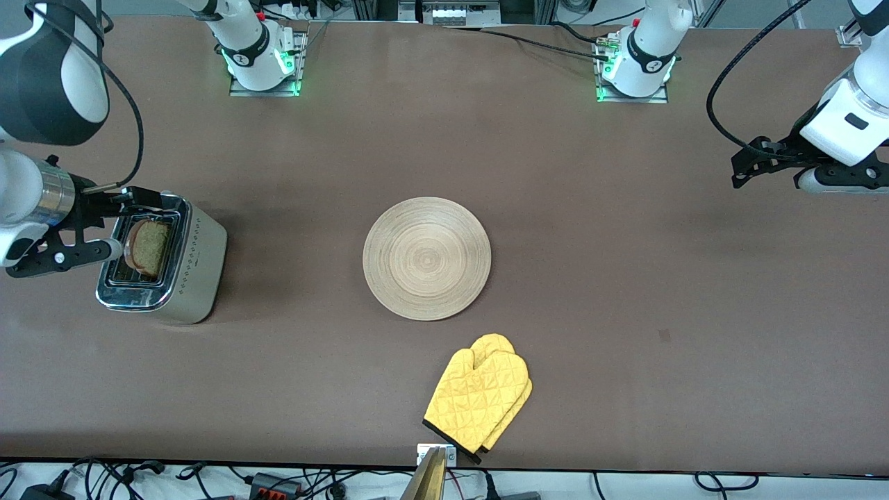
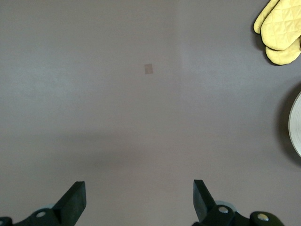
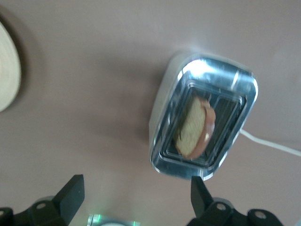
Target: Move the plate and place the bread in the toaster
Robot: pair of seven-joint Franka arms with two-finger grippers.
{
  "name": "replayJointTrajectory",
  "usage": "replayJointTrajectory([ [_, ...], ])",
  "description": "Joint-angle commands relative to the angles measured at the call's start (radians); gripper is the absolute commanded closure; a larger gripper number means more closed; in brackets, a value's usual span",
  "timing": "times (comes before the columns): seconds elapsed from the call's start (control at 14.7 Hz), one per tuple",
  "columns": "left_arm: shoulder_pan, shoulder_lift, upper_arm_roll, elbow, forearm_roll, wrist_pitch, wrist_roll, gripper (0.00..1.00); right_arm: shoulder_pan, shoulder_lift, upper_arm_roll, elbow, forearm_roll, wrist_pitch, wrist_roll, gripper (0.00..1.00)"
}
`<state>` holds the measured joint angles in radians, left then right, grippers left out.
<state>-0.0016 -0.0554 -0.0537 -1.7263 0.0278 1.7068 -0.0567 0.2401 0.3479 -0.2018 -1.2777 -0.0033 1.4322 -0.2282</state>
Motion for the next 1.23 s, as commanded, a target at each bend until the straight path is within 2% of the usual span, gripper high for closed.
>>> replayJointTrajectory([
  [0.0, 0.006, 0.031, 0.0, 0.057, -0.011, -0.015, -0.006, 0.0, -0.091, -0.136, 0.1, -0.166, -0.026, 0.079, 0.03, 0.0],
  [0.07, 0.006, 0.035, 0.002, 0.071, -0.011, -0.015, -0.006, 0.0, -0.123, -0.156, 0.123, -0.19, -0.02, 0.077, 0.08, 0.0],
  [0.27, 0.005, 0.043, 0.0, 0.077, -0.011, -0.015, -0.008, 0.0, -0.228, -0.223, 0.244, -0.274, -0.027, 0.092, 0.265, 0.0],
  [0.55, 0.003, 0.045, -0.001, 0.079, -0.011, -0.019, -0.008, 0.0, -0.323, -0.254, 0.346, -0.301, -0.053, 0.131, 0.259, 0.0],
  [0.82, 0.003, 0.045, -0.001, 0.08, -0.011, -0.019, -0.006, 0.0, -0.343, -0.273, 0.355, -0.304, -0.05, 0.106, 0.254, 0.0],
  [0.95, 0.006, 0.045, -0.001, 0.08, -0.011, -0.019, 0.004, 0.0, -0.349, -0.273, 0.384, -0.304, -0.052, 0.115, 0.277, 0.0],
  [1.16, 0.003, 0.045, -0.001, 0.08, -0.008, -0.022, -0.002, 0.0, -0.36, -0.264, 0.381, -0.286, -0.043, 0.114, 0.267, 0.0],
])
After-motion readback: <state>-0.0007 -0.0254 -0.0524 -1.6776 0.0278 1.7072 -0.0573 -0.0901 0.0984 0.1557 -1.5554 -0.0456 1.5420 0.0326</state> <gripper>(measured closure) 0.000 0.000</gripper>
